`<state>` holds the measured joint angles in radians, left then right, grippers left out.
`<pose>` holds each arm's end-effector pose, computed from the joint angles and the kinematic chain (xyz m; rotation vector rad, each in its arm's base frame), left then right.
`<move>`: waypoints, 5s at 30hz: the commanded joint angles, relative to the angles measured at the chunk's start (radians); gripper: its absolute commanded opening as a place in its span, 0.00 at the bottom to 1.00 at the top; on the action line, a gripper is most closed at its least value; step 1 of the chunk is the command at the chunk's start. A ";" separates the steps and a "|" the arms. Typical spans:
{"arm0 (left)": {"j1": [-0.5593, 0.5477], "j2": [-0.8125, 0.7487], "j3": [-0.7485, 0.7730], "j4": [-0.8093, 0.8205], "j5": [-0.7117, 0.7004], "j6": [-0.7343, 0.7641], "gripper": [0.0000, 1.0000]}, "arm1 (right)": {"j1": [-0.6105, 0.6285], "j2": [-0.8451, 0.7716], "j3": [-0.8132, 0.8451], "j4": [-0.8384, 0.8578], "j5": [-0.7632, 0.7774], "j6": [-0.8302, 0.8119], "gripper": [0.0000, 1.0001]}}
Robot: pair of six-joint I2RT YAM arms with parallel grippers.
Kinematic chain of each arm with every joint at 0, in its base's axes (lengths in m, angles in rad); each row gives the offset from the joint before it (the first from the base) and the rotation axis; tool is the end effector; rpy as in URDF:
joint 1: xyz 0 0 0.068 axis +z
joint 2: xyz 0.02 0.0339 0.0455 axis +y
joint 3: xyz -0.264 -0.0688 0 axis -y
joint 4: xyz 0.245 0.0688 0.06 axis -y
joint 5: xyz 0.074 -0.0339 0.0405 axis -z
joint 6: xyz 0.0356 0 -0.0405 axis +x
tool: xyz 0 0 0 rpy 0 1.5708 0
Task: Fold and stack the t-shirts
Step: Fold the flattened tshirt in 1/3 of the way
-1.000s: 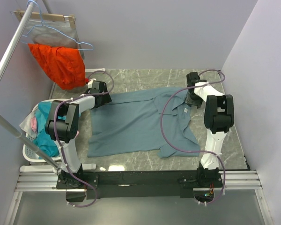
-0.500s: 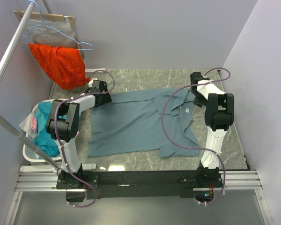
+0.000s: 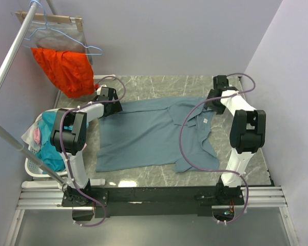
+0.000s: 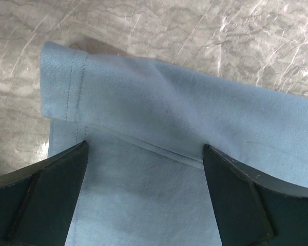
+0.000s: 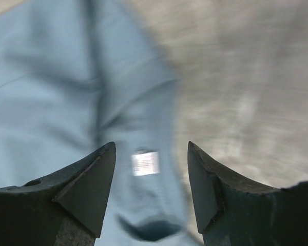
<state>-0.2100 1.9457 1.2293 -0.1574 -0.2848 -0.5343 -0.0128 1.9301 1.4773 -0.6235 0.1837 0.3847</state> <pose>0.4034 -0.0757 0.1606 -0.5097 2.3430 0.0035 0.4110 -0.0118 0.2115 0.5772 2.5571 -0.1149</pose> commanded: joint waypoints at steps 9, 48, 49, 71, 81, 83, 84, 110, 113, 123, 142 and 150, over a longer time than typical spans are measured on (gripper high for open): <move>0.003 0.013 0.024 0.004 0.041 0.005 0.99 | 0.005 0.016 -0.115 0.183 -0.329 0.019 0.67; 0.003 0.015 0.050 -0.054 0.018 0.062 0.98 | -0.013 0.234 0.185 -0.257 0.460 -0.001 1.00; 0.003 0.021 0.056 -0.065 0.003 0.074 0.98 | -0.016 0.251 0.204 -0.281 0.559 0.005 1.00; -0.005 -0.168 -0.013 -0.036 0.127 -0.025 0.98 | -0.038 -0.086 -0.061 0.040 -0.180 0.054 0.88; -0.026 -0.222 -0.137 0.041 0.211 -0.085 0.97 | 0.072 -0.209 -0.241 0.100 -0.133 0.008 0.76; -0.028 -0.218 -0.137 0.039 0.210 -0.087 0.97 | 0.097 -0.212 -0.244 0.100 -0.106 0.005 0.76; -0.028 -0.217 -0.139 0.041 0.211 -0.087 0.97 | 0.105 -0.206 -0.244 0.100 -0.096 0.002 0.76; -0.032 -0.191 -0.120 0.015 0.191 -0.072 0.97 | 0.160 -0.092 -0.161 0.028 0.095 0.016 0.00; -0.032 -0.192 -0.119 0.006 0.185 -0.069 0.97 | 0.159 -0.155 -0.189 0.022 0.138 0.023 0.00; -0.034 -0.186 -0.111 -0.002 0.184 -0.058 0.97 | 0.116 -0.250 -0.265 -0.042 0.295 0.062 0.00; -0.034 -0.183 -0.102 -0.002 0.196 -0.058 0.97 | 0.266 -0.372 -0.276 0.036 0.154 0.045 0.83; -0.034 -0.189 -0.113 0.002 0.199 -0.069 0.98 | 0.367 -0.172 -0.152 0.015 0.102 0.002 0.64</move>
<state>-0.2371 1.7645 1.0924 -0.1696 -0.0933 -0.5964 0.3313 1.6817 1.2659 -0.6125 0.3134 0.4171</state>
